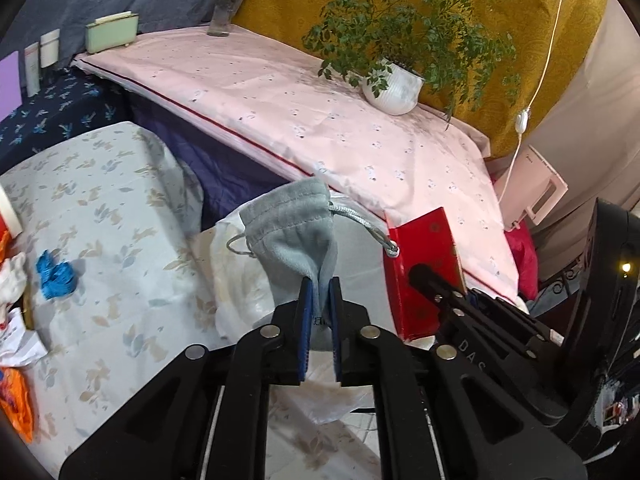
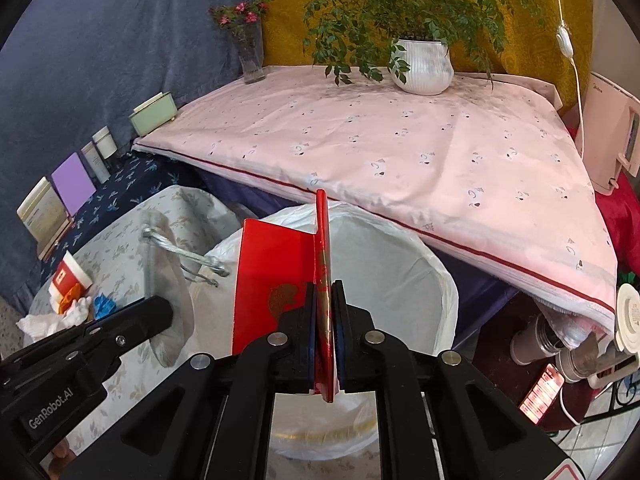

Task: Collect trash
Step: 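Open both grippers to drop the pouch and red box into the bin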

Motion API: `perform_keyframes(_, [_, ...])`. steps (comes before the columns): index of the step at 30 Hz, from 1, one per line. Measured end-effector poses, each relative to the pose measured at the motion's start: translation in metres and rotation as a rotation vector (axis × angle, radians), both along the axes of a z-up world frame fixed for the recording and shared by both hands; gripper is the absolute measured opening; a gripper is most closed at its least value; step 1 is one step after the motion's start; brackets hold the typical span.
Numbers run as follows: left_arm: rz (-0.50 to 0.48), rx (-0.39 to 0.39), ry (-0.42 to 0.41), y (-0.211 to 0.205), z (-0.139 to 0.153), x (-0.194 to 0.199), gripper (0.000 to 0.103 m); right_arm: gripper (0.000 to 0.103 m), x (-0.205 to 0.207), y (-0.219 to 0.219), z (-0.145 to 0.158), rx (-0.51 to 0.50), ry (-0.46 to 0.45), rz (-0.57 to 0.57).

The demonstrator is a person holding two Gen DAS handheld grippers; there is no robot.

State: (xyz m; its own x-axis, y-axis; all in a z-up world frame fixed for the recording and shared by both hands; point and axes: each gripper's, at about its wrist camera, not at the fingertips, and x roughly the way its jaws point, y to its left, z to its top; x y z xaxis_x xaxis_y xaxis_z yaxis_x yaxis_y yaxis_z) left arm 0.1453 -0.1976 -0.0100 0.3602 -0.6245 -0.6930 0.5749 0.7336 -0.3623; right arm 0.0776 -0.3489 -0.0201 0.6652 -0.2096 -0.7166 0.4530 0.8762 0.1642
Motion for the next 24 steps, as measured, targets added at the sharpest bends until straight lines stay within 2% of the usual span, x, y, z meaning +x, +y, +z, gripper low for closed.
perform_keyframes(1, [-0.001, -0.003, 0.006, -0.001, -0.001, 0.002, 0.026, 0.016, 0.001, -0.002, 0.000, 0.005, -0.001, 0.000])
perform_keyframes(2, [0.009, -0.004, 0.004, -0.002, -0.001, 0.004, 0.039, 0.023, 0.001, -0.004, 0.002, 0.004, -0.006, -0.004])
perform_keyframes(3, [0.022, -0.004, -0.004, -0.001, 0.000, 0.004, 0.045, 0.031, 0.002, -0.006, 0.004, -0.002, -0.013, -0.013])
perform_keyframes(5, [0.042, -0.009, -0.029, 0.002, 0.004, 0.004, 0.054, 0.040, 0.000, -0.007, 0.010, -0.025, -0.029, -0.027])
perform_keyframes(13, [0.112, 0.024, -0.085, 0.021, 0.014, -0.002, 0.065, 0.045, -0.010, -0.001, 0.026, -0.035, -0.063, -0.033])
perform_keyframes(19, [0.202, 0.060, -0.114, 0.057, 0.018, -0.010, 0.067, 0.049, -0.015, 0.025, 0.037, -0.044, -0.081, 0.003])
perform_keyframes(22, [0.259, 0.069, -0.121, 0.080, 0.019, -0.014, 0.076, 0.054, -0.017, 0.042, 0.043, -0.055, -0.087, 0.029])
perform_keyframes(24, [0.290, 0.078, -0.129, 0.093, 0.020, -0.017, 0.078, 0.057, -0.017, 0.054, 0.045, -0.056, -0.091, 0.048])
